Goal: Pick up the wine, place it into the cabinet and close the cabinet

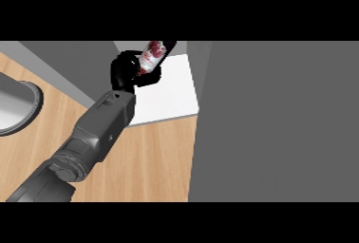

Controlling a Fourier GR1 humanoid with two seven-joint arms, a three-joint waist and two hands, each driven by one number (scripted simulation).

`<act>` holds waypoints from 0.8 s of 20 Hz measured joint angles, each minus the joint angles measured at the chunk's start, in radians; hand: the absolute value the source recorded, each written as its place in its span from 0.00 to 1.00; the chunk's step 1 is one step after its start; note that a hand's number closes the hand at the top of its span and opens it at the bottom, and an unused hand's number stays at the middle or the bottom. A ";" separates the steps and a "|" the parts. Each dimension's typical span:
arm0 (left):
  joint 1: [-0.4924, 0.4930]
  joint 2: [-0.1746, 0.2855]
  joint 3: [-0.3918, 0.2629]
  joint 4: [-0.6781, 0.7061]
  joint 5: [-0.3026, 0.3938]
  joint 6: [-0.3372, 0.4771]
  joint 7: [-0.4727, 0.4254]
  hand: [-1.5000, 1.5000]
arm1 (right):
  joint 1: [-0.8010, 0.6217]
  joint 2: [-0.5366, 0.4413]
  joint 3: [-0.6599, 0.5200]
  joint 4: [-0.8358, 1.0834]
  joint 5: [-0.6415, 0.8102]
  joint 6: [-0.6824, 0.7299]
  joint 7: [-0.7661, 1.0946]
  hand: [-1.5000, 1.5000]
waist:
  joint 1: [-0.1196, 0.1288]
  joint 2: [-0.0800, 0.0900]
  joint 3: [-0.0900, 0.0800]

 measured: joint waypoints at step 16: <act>0.008 0.005 0.003 -0.007 -0.001 -0.065 0.050 0.00 | -0.014 0.006 0.015 0.000 -0.002 -0.001 0.004 0.00 | -0.002 0.000 -0.003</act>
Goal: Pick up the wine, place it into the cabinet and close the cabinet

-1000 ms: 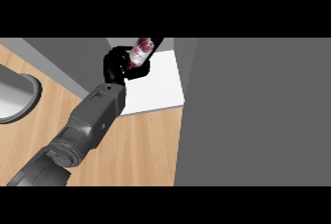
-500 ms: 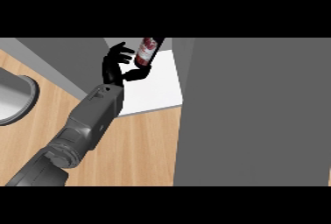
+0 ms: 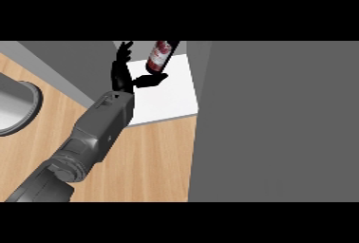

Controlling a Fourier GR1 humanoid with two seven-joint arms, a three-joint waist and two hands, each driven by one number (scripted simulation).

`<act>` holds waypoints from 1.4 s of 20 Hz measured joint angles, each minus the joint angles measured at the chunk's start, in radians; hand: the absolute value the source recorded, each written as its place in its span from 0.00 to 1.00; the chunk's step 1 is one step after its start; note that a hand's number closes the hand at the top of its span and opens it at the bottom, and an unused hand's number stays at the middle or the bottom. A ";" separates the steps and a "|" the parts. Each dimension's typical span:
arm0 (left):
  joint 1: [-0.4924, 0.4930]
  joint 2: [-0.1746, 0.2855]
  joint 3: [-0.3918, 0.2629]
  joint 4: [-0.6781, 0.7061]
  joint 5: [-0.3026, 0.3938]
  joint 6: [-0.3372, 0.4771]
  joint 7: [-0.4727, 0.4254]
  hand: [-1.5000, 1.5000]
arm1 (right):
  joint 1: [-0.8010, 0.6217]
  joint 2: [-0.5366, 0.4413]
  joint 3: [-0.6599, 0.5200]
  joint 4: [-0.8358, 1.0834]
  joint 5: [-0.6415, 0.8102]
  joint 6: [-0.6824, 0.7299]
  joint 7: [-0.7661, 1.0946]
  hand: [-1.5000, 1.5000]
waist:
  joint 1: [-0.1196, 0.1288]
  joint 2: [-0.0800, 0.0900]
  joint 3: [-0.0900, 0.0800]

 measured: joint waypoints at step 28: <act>0.027 -0.075 0.063 -0.261 0.035 -0.601 -0.153 0.00 | -0.012 -0.056 -0.042 -0.012 0.026 -0.082 0.093 0.00 | 0.155 -0.066 0.001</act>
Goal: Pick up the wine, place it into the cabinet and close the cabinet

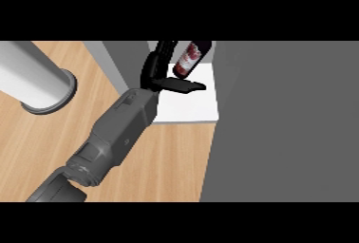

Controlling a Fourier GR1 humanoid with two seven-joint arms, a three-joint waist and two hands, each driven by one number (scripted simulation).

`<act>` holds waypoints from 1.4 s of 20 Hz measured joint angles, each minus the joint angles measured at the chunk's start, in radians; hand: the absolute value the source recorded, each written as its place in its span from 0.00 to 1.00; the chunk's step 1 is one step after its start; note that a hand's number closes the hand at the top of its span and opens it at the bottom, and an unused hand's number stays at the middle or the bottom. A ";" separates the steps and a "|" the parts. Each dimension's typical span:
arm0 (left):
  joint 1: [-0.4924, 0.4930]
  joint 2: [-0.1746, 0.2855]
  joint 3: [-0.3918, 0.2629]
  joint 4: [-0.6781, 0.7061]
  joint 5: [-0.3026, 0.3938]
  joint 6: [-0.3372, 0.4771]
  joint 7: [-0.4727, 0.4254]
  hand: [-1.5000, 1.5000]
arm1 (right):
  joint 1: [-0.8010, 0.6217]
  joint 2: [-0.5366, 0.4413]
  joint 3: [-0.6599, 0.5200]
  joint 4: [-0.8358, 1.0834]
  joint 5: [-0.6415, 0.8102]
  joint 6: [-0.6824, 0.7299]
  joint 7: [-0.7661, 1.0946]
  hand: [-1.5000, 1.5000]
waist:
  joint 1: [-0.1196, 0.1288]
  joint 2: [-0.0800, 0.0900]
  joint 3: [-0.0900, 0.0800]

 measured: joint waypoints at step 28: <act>0.602 0.009 -0.412 -1.200 -0.195 0.603 0.379 0.00 | -0.025 -0.033 0.061 -0.012 0.044 -0.059 0.027 0.00 | 0.033 -0.011 0.004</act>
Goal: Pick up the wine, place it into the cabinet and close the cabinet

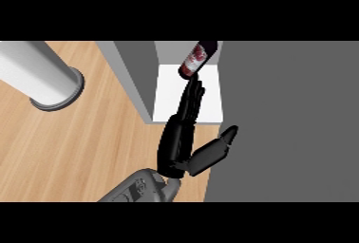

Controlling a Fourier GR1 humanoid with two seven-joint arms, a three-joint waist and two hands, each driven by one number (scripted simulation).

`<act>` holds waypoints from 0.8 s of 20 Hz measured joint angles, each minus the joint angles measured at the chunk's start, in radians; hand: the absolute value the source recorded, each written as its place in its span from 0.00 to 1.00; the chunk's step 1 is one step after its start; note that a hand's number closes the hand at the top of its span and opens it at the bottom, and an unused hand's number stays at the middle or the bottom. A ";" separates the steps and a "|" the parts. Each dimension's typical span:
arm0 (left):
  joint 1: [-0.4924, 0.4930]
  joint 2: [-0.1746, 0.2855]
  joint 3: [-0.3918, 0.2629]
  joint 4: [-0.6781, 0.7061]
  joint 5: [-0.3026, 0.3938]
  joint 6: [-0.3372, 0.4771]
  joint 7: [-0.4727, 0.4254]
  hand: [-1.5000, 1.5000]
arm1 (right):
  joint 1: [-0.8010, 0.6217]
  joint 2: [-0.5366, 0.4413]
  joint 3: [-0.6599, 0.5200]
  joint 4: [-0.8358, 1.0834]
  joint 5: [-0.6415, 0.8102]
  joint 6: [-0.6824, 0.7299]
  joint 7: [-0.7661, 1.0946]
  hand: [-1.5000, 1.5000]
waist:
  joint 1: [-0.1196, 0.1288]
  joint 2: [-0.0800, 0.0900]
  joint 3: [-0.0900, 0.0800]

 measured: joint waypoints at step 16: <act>0.442 0.236 -0.142 -0.487 -0.030 -0.105 -0.041 1.00 | -0.029 -0.013 0.063 -0.011 0.021 -0.002 0.031 1.00 | -0.004 0.002 0.001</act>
